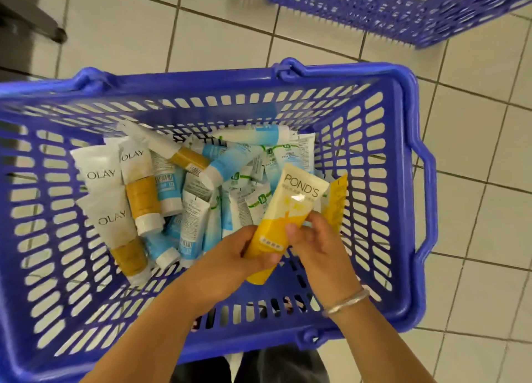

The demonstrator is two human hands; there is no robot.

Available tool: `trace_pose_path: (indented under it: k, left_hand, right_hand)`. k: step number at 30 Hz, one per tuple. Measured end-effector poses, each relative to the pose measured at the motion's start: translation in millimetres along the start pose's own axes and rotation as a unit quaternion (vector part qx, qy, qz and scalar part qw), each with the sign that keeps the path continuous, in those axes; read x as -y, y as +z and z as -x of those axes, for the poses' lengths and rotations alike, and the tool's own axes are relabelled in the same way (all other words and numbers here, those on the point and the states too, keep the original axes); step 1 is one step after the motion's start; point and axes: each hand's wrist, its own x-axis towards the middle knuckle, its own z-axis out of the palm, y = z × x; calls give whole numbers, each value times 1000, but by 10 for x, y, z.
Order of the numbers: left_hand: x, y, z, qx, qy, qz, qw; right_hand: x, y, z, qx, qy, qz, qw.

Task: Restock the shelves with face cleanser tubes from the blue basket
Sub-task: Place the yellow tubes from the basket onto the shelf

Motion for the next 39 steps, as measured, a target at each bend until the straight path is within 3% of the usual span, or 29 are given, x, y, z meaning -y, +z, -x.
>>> trace_pose_path:
  k: [4, 8, 13, 17, 20, 25, 30, 33, 39]
  left_hand:
    - [30, -70, -27, -47, -7, 34, 998]
    - [138, -180, 4, -99, -13, 130, 987]
    - [265, -406, 55, -124, -21, 176, 976]
    - [333, -545, 61, -157, -20, 223, 962]
    - [346, -586, 104, -167, -17, 233, 958]
    - [258, -615, 294, -200, -8, 258, 945]
    - [-107, -589, 683, -175, 8, 269, 947]
    - [-554, -578, 1060, -169, 49, 263, 949]
    - [-1271, -476, 2352, -198, 118, 321, 919]
  right_hand:
    - [-164, -150, -138, -218, 46, 146, 964]
    - [-306, -227, -326, -226, 88, 240, 940]
    - [-389, -137, -470, -297, 143, 324, 887]
    - [-408, -113, -541, -328, 169, 310, 876]
    - [-451, -199, -474, -291, 149, 238, 915]
    - [-235, -164, -384, -160, 118, 65, 978]
    - [322, -25, -151, -154, 133, -84, 976]
    - [916, 41, 44, -166, 125, -114, 972]
    - [2133, 301, 1025, -81, 110, -182, 974]
